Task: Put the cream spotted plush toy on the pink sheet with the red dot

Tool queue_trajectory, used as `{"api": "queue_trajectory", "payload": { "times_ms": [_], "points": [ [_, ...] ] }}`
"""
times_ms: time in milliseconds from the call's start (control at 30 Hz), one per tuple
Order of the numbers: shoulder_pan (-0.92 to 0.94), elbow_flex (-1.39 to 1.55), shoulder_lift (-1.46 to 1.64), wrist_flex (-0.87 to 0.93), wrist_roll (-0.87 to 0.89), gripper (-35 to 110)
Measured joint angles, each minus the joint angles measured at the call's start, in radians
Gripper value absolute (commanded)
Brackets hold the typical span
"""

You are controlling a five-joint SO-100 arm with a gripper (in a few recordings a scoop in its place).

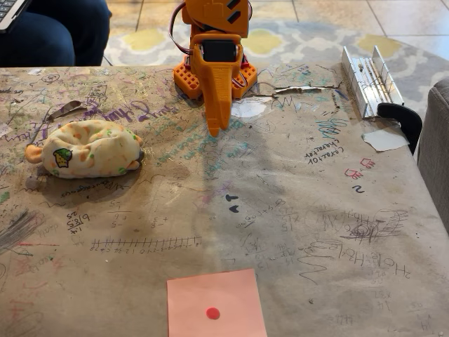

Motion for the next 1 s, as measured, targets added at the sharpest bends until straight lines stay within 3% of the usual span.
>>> {"api": "queue_trajectory", "payload": {
  "times_ms": [367,600,1000],
  "points": [
    [0.063,-0.135,-0.035,0.002,-0.103,42],
    [0.268,-0.569,-0.721,0.11,-0.253,43],
    [0.723,-0.746,-1.111,0.061,-0.502,46]
  ]
}}
